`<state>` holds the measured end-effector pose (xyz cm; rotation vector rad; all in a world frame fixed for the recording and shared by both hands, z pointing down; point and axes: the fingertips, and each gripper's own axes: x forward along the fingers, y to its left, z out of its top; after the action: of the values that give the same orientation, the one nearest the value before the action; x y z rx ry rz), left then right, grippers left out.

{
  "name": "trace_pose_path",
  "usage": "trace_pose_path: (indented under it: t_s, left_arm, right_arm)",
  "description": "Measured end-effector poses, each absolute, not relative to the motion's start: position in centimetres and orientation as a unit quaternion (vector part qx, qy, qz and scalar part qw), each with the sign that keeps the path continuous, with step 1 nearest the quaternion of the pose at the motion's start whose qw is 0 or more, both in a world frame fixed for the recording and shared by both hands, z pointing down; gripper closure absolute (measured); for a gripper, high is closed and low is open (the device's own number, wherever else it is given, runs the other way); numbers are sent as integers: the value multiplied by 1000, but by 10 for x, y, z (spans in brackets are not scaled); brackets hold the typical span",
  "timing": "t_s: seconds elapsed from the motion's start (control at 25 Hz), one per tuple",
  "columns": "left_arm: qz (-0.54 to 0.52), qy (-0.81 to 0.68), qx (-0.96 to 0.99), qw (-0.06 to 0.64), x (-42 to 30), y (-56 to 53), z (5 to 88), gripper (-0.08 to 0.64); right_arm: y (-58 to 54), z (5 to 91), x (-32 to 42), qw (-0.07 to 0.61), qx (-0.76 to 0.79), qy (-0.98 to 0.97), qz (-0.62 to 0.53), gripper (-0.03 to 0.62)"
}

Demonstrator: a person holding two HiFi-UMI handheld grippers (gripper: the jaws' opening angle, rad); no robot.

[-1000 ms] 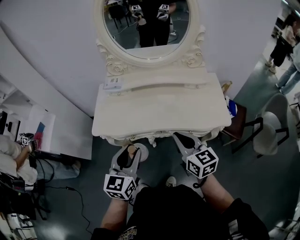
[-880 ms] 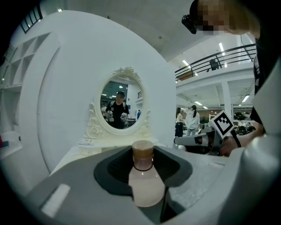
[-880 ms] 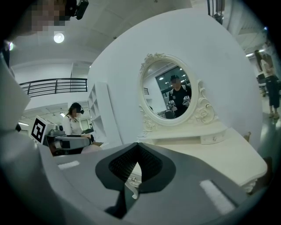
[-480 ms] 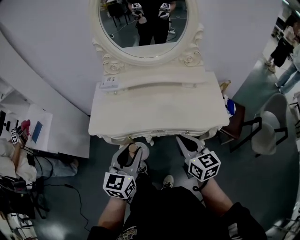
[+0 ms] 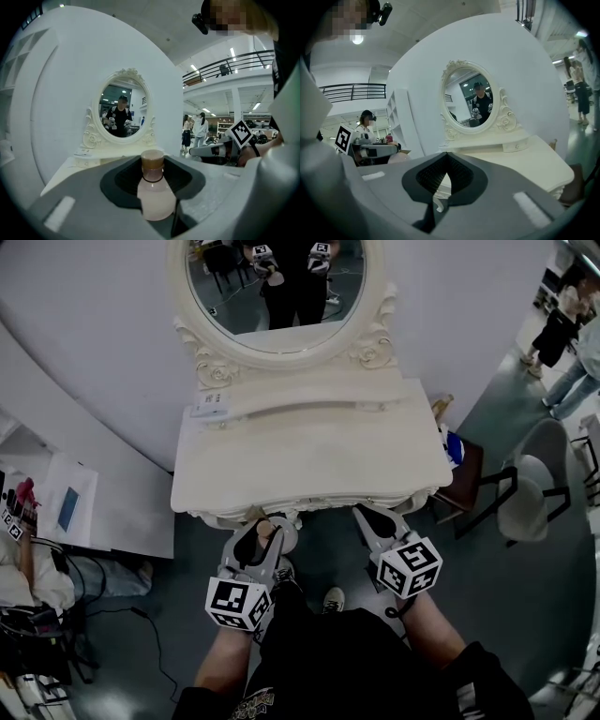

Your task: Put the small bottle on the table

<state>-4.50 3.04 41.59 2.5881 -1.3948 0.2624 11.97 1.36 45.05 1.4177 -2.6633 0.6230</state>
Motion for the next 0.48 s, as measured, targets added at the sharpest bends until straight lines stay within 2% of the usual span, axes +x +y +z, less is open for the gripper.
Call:
trace_pose_path:
  t_s: [0.48]
  left_arm:
    - [87, -453, 882, 94, -48, 3, 419, 420]
  right_arm:
    - [-8, 453, 116, 34, 475, -856, 201, 563]
